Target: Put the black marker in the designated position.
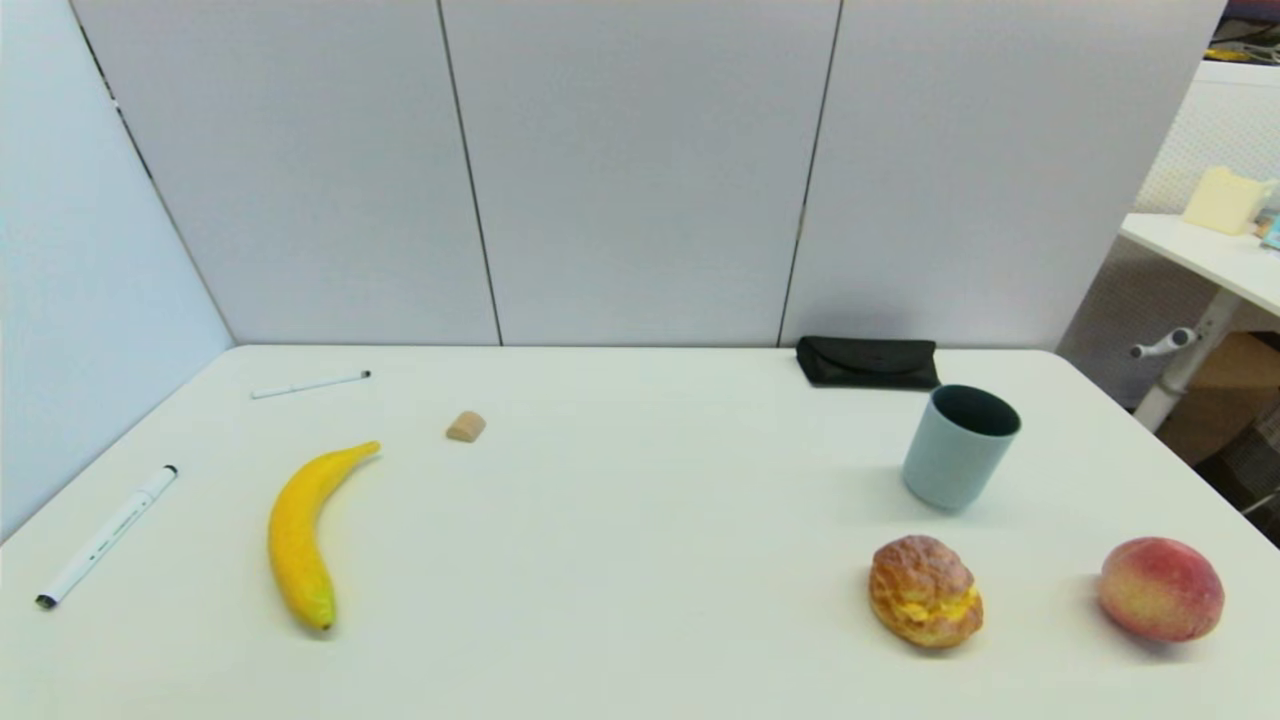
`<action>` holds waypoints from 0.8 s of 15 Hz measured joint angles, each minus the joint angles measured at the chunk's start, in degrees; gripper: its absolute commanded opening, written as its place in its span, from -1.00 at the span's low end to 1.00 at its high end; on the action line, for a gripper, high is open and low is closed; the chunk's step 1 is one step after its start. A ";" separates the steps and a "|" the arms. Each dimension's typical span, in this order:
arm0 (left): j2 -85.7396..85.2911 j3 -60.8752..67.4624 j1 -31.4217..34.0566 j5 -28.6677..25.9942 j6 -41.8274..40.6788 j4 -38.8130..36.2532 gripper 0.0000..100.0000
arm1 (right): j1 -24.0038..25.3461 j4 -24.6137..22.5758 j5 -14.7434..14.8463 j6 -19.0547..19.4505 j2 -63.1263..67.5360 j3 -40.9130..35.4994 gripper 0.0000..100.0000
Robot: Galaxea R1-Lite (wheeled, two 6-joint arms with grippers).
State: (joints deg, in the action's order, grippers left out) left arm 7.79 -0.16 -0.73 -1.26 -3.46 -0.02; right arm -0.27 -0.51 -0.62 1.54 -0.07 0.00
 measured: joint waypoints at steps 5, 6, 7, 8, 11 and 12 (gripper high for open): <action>-6.80 0.16 0.35 0.29 0.93 0.18 1.00 | 0.00 0.00 0.02 0.00 0.00 0.00 1.00; -7.22 0.16 0.40 0.29 0.93 0.18 1.00 | 0.00 0.00 0.00 0.00 0.00 0.00 1.00; -7.49 0.16 0.40 0.29 0.93 0.18 1.00 | 0.00 0.00 0.00 0.02 0.00 0.00 1.00; -7.66 0.16 0.40 0.32 0.94 0.18 1.00 | 0.00 0.00 0.02 0.02 0.00 0.00 1.00; -7.79 0.16 0.40 0.29 0.93 0.18 1.00 | 0.00 0.00 0.02 0.00 0.00 0.00 1.00; -7.79 0.16 0.40 0.29 0.93 0.18 1.00 | 0.00 0.02 0.00 0.00 0.00 0.00 1.00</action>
State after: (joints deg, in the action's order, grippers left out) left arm 0.00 0.00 -0.33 -0.96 -2.54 0.16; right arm -0.27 -0.49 -0.62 1.54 -0.07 0.00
